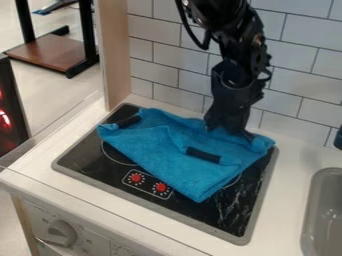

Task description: Unfold the cloth from bottom to top

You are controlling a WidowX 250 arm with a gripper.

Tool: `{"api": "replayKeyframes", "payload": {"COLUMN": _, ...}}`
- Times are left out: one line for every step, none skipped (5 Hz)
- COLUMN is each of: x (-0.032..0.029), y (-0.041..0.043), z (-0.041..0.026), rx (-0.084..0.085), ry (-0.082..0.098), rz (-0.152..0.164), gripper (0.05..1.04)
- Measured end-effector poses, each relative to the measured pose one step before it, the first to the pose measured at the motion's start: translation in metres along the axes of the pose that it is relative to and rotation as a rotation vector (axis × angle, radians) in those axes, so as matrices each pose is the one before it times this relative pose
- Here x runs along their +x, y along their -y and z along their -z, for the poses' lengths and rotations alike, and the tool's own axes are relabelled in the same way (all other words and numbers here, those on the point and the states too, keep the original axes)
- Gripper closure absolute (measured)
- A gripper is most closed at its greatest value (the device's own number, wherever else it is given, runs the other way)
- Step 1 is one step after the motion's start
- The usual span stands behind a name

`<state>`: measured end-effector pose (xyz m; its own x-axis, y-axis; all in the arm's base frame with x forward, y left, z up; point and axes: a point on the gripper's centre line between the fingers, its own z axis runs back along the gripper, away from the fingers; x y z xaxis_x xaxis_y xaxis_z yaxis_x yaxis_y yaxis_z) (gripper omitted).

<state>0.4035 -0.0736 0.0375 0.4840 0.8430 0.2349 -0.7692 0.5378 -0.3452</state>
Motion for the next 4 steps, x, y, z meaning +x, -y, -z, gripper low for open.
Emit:
{"api": "replayKeyframes", "payload": {"x": -0.00031, "y": 0.00209, "z": 0.00241, "rx": -0.0142, "ry": 0.0002, "rz": 0.0057, "gripper": 1.001}}
{"api": "replayKeyframes", "payload": {"x": 0.00102, "y": 0.00643, "z": -0.00037, "rx": -0.0066, "ry": -0.0108, "rz": 0.0210, "gripper": 0.833}}
{"api": "replayKeyframes", "payload": {"x": 0.00009, "y": -0.00013, "z": 0.00005, "rx": -0.0005, "ry": -0.0026, "rz": -0.0020, "gripper": 0.561}}
{"api": "replayKeyframes", "payload": {"x": -0.00100, "y": -0.00284, "z": -0.00048, "rx": 0.0160, "ry": -0.0130, "rz": -0.0154, "gripper": 0.255}}
